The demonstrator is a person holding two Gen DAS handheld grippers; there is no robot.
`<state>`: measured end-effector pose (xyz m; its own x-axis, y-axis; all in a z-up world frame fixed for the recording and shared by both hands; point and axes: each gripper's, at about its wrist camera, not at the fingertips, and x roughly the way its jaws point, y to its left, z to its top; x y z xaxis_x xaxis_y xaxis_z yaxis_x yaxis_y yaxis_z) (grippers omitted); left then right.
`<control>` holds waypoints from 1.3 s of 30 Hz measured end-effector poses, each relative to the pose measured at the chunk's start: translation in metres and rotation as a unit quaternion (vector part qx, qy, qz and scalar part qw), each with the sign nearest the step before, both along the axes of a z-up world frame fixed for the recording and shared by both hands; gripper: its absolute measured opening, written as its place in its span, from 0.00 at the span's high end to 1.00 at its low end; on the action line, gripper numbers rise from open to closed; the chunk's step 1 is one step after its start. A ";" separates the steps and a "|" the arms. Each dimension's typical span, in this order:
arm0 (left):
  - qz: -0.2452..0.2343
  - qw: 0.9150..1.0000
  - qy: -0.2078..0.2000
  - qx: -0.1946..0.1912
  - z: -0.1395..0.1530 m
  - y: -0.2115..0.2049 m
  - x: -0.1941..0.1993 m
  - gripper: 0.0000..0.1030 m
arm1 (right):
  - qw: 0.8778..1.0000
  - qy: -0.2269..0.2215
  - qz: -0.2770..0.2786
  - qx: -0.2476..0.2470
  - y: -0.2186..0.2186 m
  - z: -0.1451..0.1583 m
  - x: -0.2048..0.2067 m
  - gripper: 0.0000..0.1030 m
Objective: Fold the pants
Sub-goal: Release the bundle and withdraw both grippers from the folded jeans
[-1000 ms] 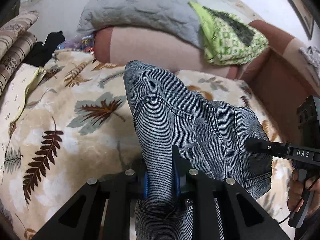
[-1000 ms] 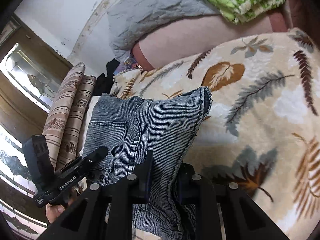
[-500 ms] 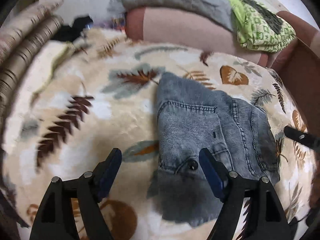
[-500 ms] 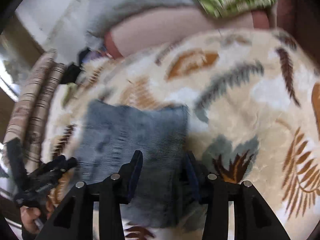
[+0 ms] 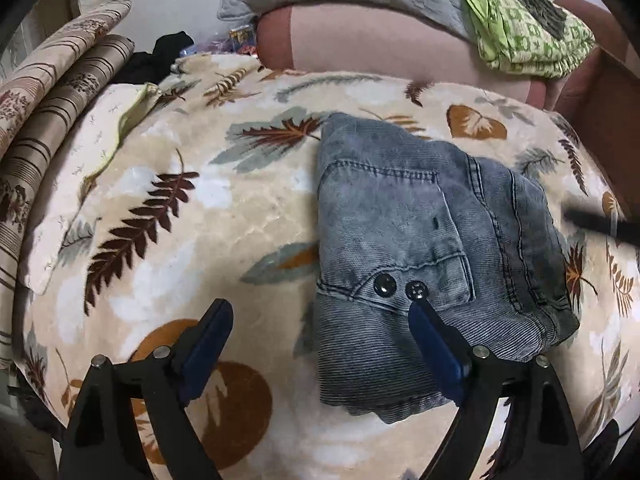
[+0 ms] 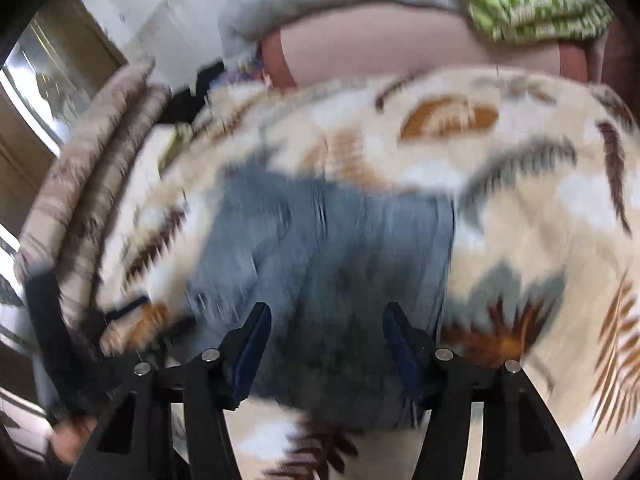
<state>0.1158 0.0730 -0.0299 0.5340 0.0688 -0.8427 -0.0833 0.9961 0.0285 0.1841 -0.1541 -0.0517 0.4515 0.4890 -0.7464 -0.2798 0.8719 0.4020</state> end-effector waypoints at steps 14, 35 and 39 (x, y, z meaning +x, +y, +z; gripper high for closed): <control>0.011 1.000 0.007 -0.011 -0.008 -0.003 -0.004 0.13 | 0.997 0.056 -0.047 0.016 -0.025 -0.036 0.037 0.24; 0.001 0.996 -0.044 -0.074 0.043 -0.031 -0.085 0.07 | 0.987 -0.039 -0.026 -0.152 -0.047 -0.003 -0.153 0.15; 0.001 0.998 -0.044 -0.037 0.050 -0.041 -0.086 0.06 | 0.987 -0.045 -0.029 -0.152 -0.050 0.004 -0.157 0.15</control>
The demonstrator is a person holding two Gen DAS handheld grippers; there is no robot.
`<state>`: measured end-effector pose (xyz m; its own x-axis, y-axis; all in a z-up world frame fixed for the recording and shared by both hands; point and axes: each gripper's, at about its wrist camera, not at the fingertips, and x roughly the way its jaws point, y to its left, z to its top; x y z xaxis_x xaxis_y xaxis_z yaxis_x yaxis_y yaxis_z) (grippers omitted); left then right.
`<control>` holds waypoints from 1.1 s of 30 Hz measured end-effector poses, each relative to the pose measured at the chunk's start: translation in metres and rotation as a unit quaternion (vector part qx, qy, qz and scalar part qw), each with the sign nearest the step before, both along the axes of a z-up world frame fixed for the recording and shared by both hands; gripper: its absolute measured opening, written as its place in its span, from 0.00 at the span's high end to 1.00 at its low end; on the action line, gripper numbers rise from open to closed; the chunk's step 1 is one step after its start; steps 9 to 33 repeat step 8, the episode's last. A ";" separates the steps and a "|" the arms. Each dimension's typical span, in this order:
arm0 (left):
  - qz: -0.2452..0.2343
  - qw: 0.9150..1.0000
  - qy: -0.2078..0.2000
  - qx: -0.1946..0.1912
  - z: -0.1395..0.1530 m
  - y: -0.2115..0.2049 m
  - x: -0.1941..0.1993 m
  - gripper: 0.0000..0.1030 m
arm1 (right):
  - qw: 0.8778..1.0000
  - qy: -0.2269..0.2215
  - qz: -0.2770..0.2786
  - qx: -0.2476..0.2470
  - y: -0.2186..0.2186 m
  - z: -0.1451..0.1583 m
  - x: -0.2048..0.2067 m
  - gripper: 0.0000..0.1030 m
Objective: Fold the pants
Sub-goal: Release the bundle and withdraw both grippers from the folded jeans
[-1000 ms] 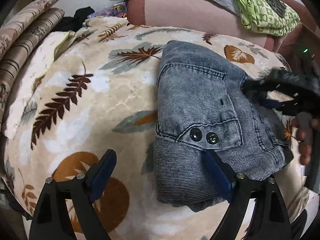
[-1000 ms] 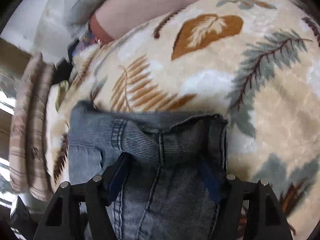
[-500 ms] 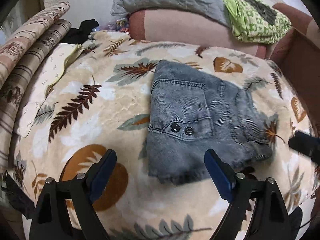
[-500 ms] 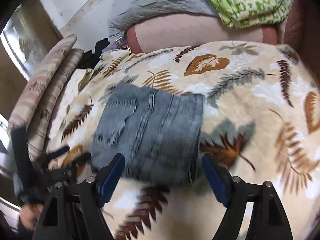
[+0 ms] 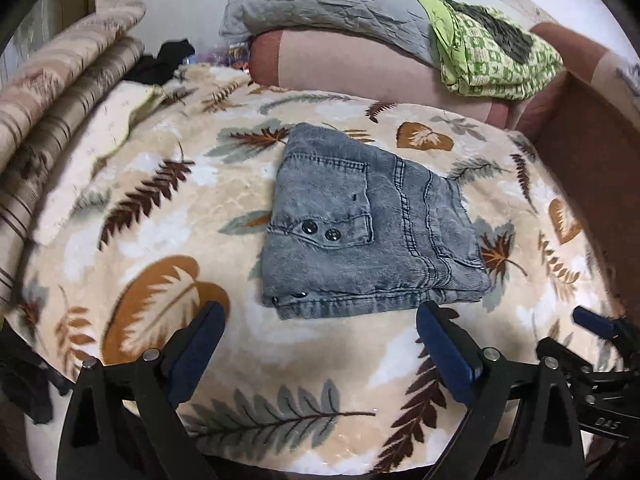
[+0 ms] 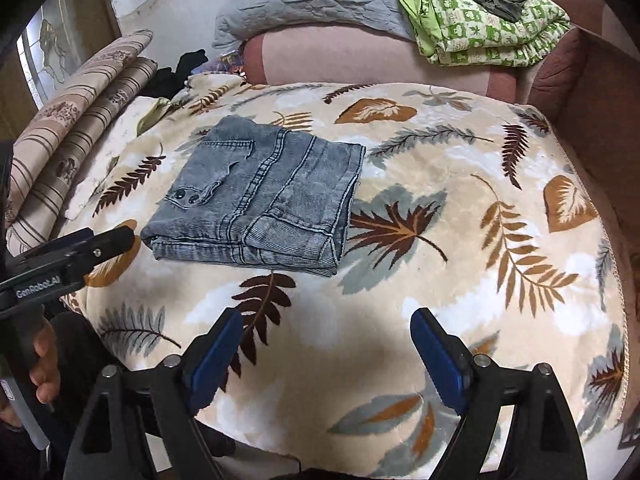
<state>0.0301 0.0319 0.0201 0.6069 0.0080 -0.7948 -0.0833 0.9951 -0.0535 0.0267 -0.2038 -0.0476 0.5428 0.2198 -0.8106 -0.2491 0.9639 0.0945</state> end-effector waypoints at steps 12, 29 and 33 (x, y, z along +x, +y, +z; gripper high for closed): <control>-0.033 0.999 0.013 -0.003 0.009 -0.008 0.021 0.02 | 1.000 0.000 -0.002 0.003 0.006 0.006 0.011 0.15; -0.033 0.999 0.013 -0.003 0.009 -0.008 0.021 0.02 | 1.000 0.000 -0.002 0.003 0.006 0.006 0.011 0.15; -0.033 0.999 0.013 -0.003 0.009 -0.008 0.021 0.02 | 1.000 0.000 -0.002 0.003 0.006 0.006 0.011 0.15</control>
